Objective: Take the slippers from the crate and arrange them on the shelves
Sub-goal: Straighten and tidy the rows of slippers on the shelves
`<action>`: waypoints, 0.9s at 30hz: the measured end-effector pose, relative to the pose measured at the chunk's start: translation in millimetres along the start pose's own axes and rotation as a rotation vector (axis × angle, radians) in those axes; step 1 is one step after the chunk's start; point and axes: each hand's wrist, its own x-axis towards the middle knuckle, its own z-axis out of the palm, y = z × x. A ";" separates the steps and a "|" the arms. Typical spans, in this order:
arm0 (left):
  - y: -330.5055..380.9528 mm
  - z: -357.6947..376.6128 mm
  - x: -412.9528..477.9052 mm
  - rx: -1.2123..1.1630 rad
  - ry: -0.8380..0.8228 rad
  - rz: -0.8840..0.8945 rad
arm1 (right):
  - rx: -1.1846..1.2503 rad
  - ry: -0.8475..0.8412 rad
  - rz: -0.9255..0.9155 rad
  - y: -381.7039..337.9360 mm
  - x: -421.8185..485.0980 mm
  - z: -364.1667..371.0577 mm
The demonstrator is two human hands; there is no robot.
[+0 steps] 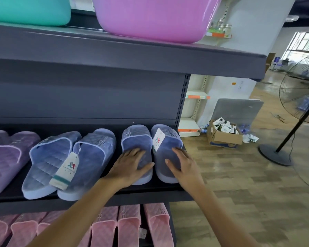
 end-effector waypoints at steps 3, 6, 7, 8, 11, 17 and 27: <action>-0.9 3.3 5.6 -0.013 0.003 0.016 | -0.043 0.091 -0.040 -3.7 7.6 10.5; -2.1 6.6 9.2 0.052 0.020 0.036 | 0.063 0.080 0.023 -17.1 28.1 12.1; -2.0 6.6 9.0 0.059 0.019 0.039 | 0.100 0.039 0.070 -20.8 34.6 13.4; -1.7 6.5 8.4 0.058 0.014 0.041 | 0.128 0.028 0.095 -24.5 39.3 14.9; -2.0 6.5 7.5 0.043 0.010 0.054 | 0.129 0.107 0.100 -30.7 47.3 20.9; -7.2 9.9 9.3 0.056 0.061 0.075 | 0.237 0.217 0.123 -29.0 48.4 16.1; -7.7 10.9 9.9 0.042 0.088 0.090 | 0.683 0.048 0.314 -24.3 49.0 -13.9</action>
